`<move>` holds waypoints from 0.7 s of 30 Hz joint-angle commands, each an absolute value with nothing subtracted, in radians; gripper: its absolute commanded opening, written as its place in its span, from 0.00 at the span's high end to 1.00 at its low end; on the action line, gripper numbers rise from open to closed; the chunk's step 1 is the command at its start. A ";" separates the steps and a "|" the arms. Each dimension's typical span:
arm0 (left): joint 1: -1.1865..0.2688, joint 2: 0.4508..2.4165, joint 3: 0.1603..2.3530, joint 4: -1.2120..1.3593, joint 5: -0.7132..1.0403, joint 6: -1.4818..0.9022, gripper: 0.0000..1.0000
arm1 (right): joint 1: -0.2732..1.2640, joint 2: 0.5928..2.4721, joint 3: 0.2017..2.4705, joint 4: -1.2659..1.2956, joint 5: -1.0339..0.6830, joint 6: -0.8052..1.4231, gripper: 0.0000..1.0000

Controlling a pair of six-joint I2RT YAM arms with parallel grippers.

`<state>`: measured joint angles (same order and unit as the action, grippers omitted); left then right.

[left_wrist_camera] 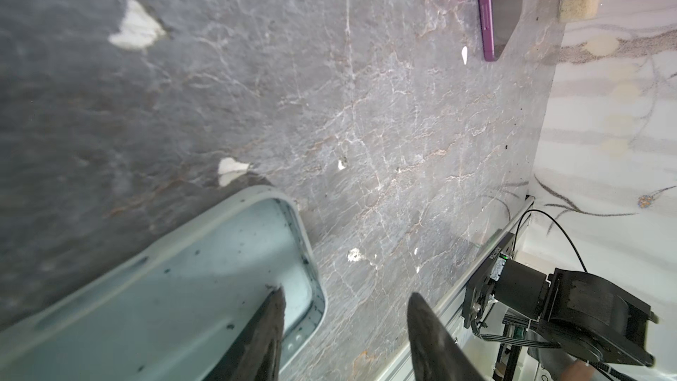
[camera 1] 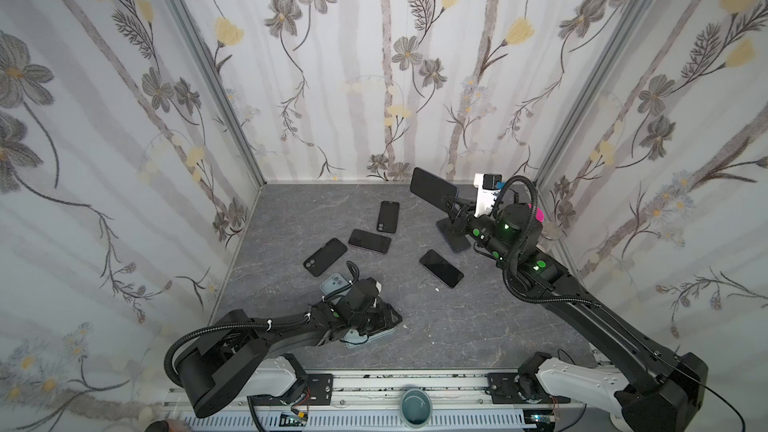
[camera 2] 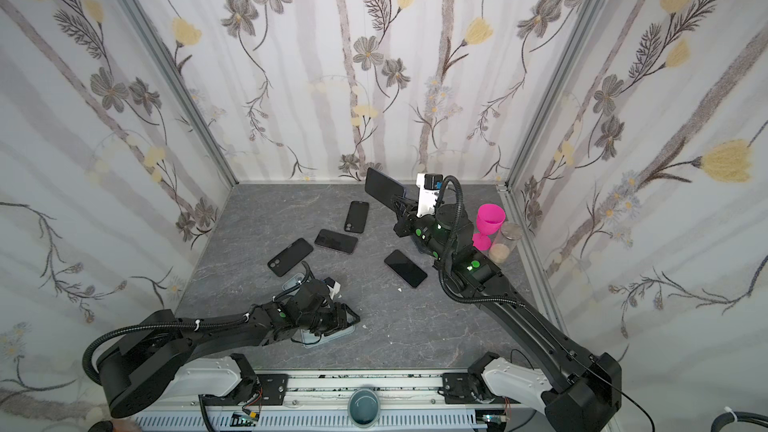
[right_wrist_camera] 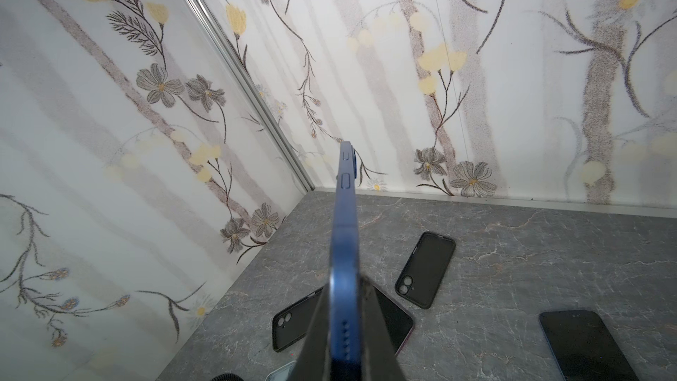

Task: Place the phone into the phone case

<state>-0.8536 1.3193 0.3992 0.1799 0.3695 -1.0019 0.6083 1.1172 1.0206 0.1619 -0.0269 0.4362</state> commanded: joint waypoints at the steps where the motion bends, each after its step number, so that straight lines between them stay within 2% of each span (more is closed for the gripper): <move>1: -0.857 1.356 0.404 0.260 0.383 -1.044 0.47 | 0.605 1.103 1.020 0.255 -0.018 0.443 1.00; 9: -0.877 1.454 0.442 0.354 0.405 -1.067 0.48 | 0.598 1.100 1.016 0.257 -0.020 0.448 1.00; 21: -0.891 1.709 0.650 0.440 0.485 -1.021 0.47 | 0.584 1.098 1.014 0.249 -0.019 0.451 1.00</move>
<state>-0.8894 1.6764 0.6205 0.3962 0.4591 -1.0416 0.5869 1.1061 1.0153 0.1703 -0.0242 0.4442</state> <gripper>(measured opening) 0.527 0.081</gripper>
